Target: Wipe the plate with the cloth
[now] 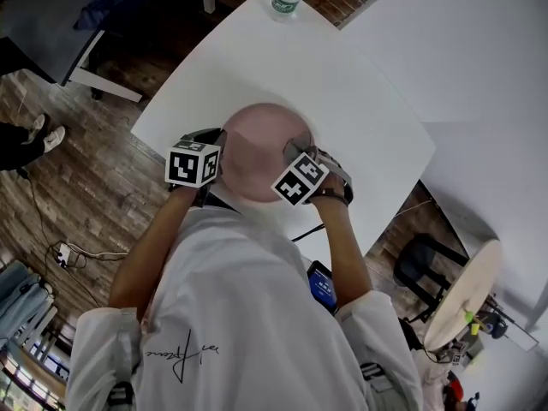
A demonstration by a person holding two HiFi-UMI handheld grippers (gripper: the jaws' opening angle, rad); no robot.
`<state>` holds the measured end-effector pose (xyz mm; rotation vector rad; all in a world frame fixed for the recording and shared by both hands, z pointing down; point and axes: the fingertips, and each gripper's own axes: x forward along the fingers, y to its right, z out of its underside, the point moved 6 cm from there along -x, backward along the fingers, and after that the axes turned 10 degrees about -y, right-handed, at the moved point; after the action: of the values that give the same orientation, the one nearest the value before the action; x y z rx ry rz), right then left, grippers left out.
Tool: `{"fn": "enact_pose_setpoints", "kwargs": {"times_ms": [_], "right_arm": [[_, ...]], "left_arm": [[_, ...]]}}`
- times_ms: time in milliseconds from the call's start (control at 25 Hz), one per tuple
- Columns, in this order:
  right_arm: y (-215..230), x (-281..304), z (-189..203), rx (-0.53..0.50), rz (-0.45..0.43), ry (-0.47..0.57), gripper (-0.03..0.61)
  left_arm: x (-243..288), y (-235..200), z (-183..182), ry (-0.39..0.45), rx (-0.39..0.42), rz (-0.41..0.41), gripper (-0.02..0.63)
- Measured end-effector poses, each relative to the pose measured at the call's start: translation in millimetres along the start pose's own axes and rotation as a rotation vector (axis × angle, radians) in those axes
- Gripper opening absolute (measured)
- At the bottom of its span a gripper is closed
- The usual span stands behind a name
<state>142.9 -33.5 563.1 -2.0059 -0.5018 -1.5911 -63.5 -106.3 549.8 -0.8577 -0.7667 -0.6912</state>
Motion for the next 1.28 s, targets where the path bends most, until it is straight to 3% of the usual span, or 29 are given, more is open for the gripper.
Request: {"fn": "enact_pose_setpoints", "kwargs": {"times_ms": [760,920,1120,1280], "right_arm": [[19.4,1.9,-10.8,0.012,0.055,0.042,0.037],[25.4,0.2,-9.2,0.07,0.072,0.101,0.038],[37.4,-10.5,-5.2,0.177,0.066,0.216,0.038],[47.5,-33.3,3.0,0.273,0.034,0.363,0.038]], "left_arm": [[1.9,2.1,-0.7,0.002,-0.002,-0.001,0.035],[1.1,2.8,0.6,0.026,-0.008,0.018,0.044],[-9.5,0.4,1.0,0.077,-0.003,0.037,0.107],[-26.6,-1.7,1.6,0.126,-0.029,0.057,0.086]]}}
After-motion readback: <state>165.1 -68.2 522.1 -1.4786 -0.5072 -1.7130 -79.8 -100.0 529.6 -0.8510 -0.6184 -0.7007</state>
